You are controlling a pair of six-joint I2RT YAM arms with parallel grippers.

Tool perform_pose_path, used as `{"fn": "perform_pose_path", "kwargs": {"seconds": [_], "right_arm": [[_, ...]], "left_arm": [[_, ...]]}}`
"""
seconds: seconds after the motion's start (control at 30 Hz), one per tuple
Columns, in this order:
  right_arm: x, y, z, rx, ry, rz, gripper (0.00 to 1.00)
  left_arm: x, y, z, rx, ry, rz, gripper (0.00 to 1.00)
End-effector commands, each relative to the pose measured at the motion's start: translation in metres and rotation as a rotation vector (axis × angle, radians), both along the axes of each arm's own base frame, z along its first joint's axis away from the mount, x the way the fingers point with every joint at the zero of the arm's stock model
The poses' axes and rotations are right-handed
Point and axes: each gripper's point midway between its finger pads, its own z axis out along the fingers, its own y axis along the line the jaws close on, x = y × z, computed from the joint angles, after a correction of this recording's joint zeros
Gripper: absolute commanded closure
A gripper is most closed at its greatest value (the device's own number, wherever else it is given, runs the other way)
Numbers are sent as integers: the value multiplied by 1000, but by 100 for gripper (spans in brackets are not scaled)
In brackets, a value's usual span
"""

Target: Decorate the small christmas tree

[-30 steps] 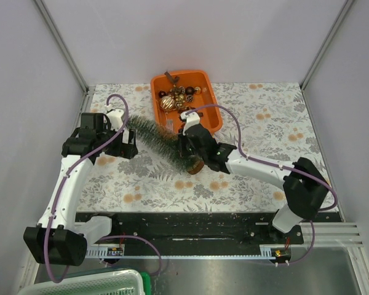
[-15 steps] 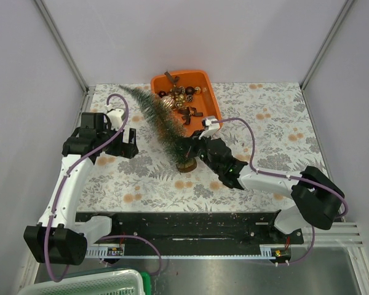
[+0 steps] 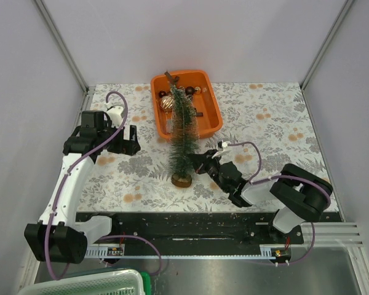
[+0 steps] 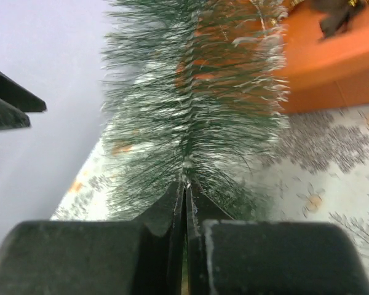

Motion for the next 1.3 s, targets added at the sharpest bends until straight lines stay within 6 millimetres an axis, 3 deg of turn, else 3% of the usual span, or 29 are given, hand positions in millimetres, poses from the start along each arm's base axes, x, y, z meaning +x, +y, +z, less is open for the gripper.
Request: {"fn": "perform_pose_path", "kwargs": {"seconds": [0.0,0.17,0.23,0.27,0.4,0.6,0.7,0.77,0.87,0.93,1.1,1.27], "right_arm": [[-7,-6,52,148,-175,-25,100],[-16,1,48,72,-155,37,100],[-22,5,38,16,-104,66,91],[-23,6,35,-3,-69,75,83],[-25,0,27,-133,84,59,34],[-8,-23,46,-384,171,-48,1],[11,-39,64,-439,177,-90,1],[41,-58,76,-421,204,-132,1],[74,-67,82,-458,236,-143,2],[90,-60,84,-511,240,-120,5],[115,-38,56,-582,344,-28,9],[126,-29,32,-585,396,10,16]], "left_arm": [[16,-2,3,-28,-15,26,1],[16,0,7,-18,-29,30,1],[15,1,7,-12,-34,32,1],[15,1,5,-12,-32,35,1],[16,0,4,-19,-32,32,1],[18,-2,4,-25,-30,28,1],[17,-2,5,-23,-33,26,1],[17,-1,4,-20,-31,25,1],[16,0,2,-12,-29,29,1],[15,1,2,-7,-33,28,1],[14,3,1,4,-37,32,1],[15,5,-2,15,-30,37,1]]}}
